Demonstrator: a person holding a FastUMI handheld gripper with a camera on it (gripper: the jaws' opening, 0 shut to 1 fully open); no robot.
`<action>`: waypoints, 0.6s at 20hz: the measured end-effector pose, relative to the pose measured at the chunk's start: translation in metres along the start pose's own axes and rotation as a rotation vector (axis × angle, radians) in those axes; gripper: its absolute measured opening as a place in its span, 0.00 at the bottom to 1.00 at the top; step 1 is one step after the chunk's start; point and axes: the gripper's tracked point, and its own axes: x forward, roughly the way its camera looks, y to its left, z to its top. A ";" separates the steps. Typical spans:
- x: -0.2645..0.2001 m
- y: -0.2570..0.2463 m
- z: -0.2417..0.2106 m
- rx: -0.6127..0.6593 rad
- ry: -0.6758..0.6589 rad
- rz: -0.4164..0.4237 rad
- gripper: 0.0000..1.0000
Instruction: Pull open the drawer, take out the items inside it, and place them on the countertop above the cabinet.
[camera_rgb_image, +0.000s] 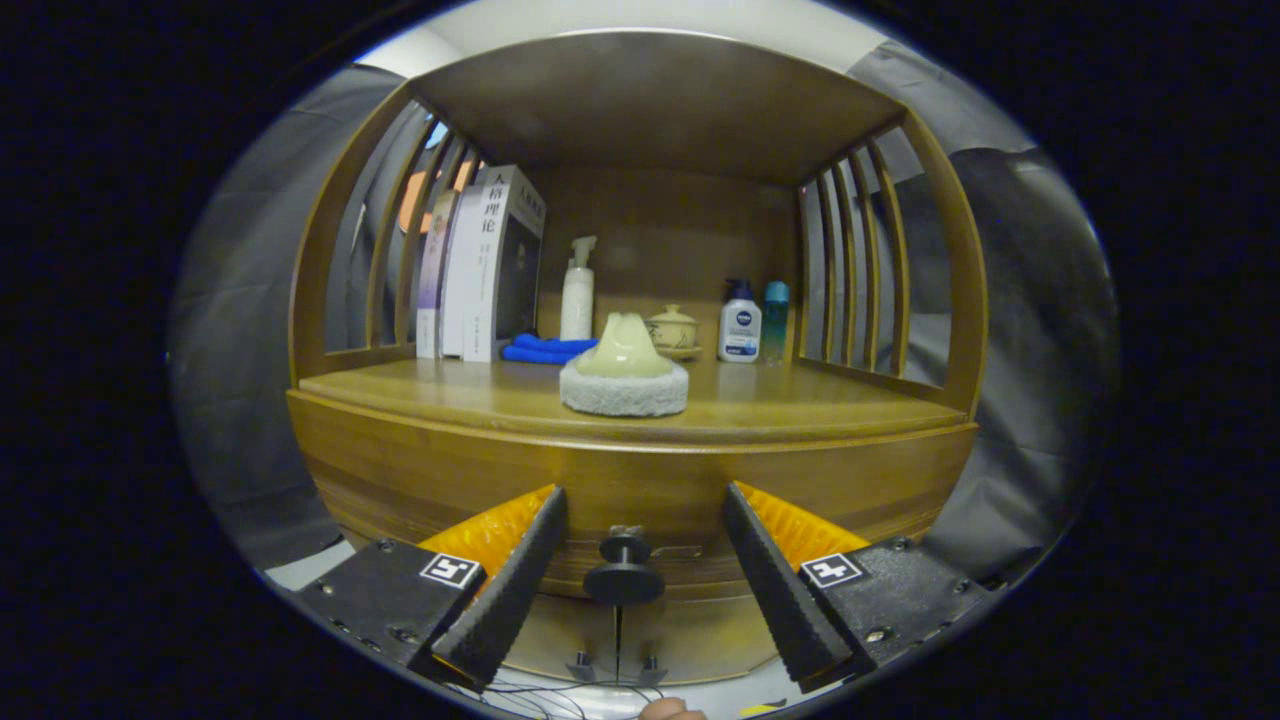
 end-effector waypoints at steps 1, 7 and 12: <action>-0.005 0.000 0.003 0.010 0.002 0.010 1.00; -0.057 -0.014 0.024 0.054 0.009 0.045 1.00; -0.111 -0.024 0.025 0.061 -0.011 0.043 1.00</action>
